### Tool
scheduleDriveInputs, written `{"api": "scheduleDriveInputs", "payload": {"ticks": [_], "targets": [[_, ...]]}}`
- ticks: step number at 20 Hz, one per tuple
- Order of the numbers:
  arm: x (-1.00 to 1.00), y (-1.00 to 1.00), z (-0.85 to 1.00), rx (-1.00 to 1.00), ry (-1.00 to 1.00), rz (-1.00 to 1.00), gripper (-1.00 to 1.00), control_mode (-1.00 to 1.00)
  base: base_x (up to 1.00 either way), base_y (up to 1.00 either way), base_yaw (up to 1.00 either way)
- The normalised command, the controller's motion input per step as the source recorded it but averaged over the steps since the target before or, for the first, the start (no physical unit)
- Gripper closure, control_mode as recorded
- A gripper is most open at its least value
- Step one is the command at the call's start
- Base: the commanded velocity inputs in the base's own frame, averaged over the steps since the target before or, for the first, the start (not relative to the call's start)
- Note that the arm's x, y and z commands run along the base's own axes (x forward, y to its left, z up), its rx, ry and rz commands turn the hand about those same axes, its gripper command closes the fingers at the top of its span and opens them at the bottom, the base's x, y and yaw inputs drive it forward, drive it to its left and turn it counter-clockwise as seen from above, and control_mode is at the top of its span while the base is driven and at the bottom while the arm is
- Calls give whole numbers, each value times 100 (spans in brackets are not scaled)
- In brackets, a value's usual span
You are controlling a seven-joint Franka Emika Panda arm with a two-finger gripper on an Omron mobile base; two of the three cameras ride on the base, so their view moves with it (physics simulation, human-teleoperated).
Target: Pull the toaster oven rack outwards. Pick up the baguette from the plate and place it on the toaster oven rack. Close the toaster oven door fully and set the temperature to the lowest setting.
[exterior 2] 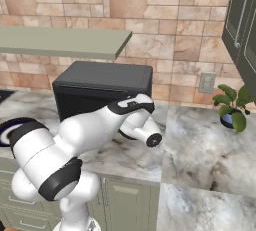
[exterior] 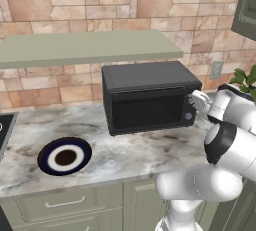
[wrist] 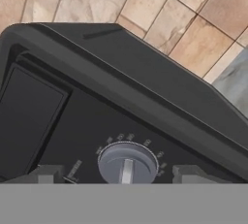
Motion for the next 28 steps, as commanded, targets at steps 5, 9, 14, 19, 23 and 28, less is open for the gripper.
{"api": "scheduleDriveInputs", "payload": {"ticks": [5,9,14,19,23,28], "targets": [[0,-2,0,0,0,0,-100,-100,0,0,0],[0,-13,-1,0,0,0,-100,-100,0,0,0],[0,-29,-6,0,0,1,-100,-100,0,0,0],[0,-2,0,0,0,0,-100,-100,0,0,0],[-22,14,0,-1,-1,0,-100,-100,0,0,0],[-21,9,0,-1,-3,2,-100,-100,0,0,0]]}}
